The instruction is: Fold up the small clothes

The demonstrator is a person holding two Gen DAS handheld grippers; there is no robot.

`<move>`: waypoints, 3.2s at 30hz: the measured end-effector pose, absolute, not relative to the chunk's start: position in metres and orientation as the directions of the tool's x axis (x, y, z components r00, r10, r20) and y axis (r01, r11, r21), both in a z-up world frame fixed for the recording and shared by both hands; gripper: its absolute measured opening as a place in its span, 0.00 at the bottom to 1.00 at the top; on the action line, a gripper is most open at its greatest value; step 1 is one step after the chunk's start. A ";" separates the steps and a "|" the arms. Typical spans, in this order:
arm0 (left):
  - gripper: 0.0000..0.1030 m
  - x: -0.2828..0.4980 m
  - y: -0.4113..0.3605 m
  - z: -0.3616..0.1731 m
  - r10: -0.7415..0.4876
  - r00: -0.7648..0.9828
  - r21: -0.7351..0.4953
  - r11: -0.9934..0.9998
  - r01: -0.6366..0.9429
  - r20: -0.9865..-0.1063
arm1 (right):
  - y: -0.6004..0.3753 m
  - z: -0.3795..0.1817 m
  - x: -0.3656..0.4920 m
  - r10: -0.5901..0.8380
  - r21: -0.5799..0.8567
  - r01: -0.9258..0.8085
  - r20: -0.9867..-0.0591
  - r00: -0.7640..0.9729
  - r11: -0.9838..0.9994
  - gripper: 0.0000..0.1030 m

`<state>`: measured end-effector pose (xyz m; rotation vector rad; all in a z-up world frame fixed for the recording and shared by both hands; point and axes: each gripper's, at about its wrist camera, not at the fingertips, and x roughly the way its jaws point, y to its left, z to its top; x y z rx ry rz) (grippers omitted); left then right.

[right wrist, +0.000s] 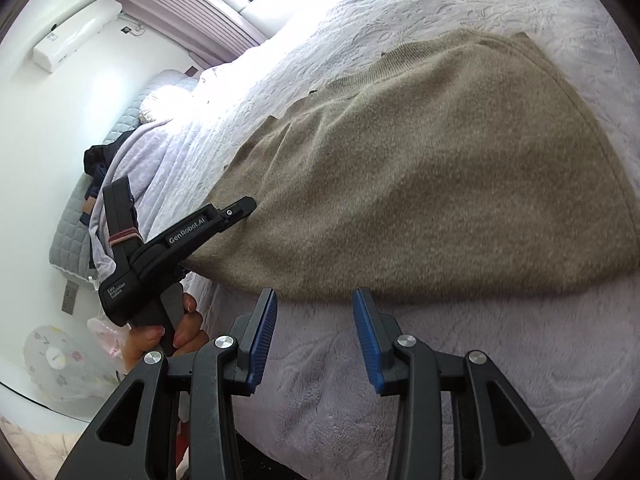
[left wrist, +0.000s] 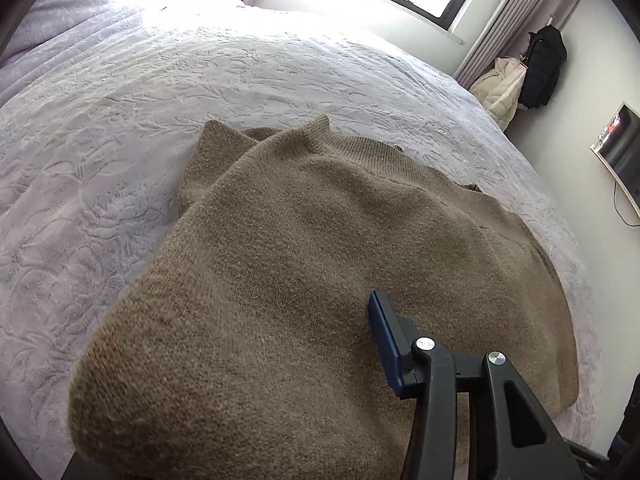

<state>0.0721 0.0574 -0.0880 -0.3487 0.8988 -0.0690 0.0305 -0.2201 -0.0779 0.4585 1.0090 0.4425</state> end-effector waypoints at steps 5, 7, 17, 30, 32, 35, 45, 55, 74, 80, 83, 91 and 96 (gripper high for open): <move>0.48 0.062 0.064 -0.086 -0.213 0.627 -0.341 0.936 -0.090 -0.749 | -0.221 -0.070 0.042 0.543 0.533 -0.165 -0.705 0.456 0.830 0.42; 0.48 0.056 0.067 -0.086 -0.194 0.638 -0.329 0.939 -0.098 -0.745 | -0.218 -0.063 0.047 0.534 0.510 -0.187 -0.712 0.455 0.839 0.42; 0.20 0.042 0.009 -0.061 0.058 0.758 0.102 0.995 0.012 -0.650 | -0.206 -0.010 0.085 0.530 0.449 -0.282 -0.704 0.473 0.848 0.49; 0.20 0.030 -0.029 -0.059 0.090 0.830 0.300 0.949 0.097 -0.551 | -0.055 0.023 0.208 0.426 0.331 -0.506 -0.901 0.082 0.796 0.79; 0.20 0.029 -0.030 -0.061 0.081 0.834 0.301 0.948 0.105 -0.546 | -0.024 0.011 0.218 0.368 0.289 -0.553 -0.929 0.035 0.781 0.79; 0.20 0.024 -0.025 -0.062 0.072 0.837 0.291 0.951 0.107 -0.543 | 0.018 -0.014 0.227 0.229 0.191 -0.628 -0.973 -0.021 0.754 0.79; 0.20 0.016 -0.021 -0.065 0.053 0.843 0.272 0.956 0.113 -0.535 | 0.091 -0.066 0.237 -0.030 0.015 -0.753 -0.998 -0.046 0.658 0.79; 0.20 0.011 -0.015 -0.043 -0.003 0.842 0.204 0.970 0.134 -0.540 | 0.045 -0.038 0.236 0.026 -0.046 -0.681 -0.995 0.094 0.731 0.20; 0.20 -0.025 -0.193 0.004 -0.258 0.789 0.238 0.861 0.449 -0.557 | -0.255 0.057 0.173 0.409 0.308 -0.281 -0.791 0.454 0.909 0.19; 0.20 -0.024 -0.250 -0.045 -0.218 0.721 0.298 0.804 0.515 -0.658 | -0.334 -0.021 0.174 0.416 0.404 -0.129 -0.784 0.462 0.906 0.20; 0.20 -0.022 -0.257 -0.058 -0.186 0.702 0.317 0.793 0.520 -0.687 | -0.358 -0.063 0.175 0.463 0.496 -0.053 -0.760 0.456 0.867 0.22; 0.75 -0.035 -0.233 -0.047 -0.209 0.709 0.280 0.816 0.507 -0.674 | -0.372 -0.057 0.152 0.516 0.593 -0.010 -0.691 0.506 0.805 0.35; 0.75 -0.046 -0.179 -0.029 -0.246 0.690 0.173 0.861 0.478 -0.681 | -0.377 -0.033 0.094 0.540 0.607 -0.066 -0.646 0.539 0.792 0.44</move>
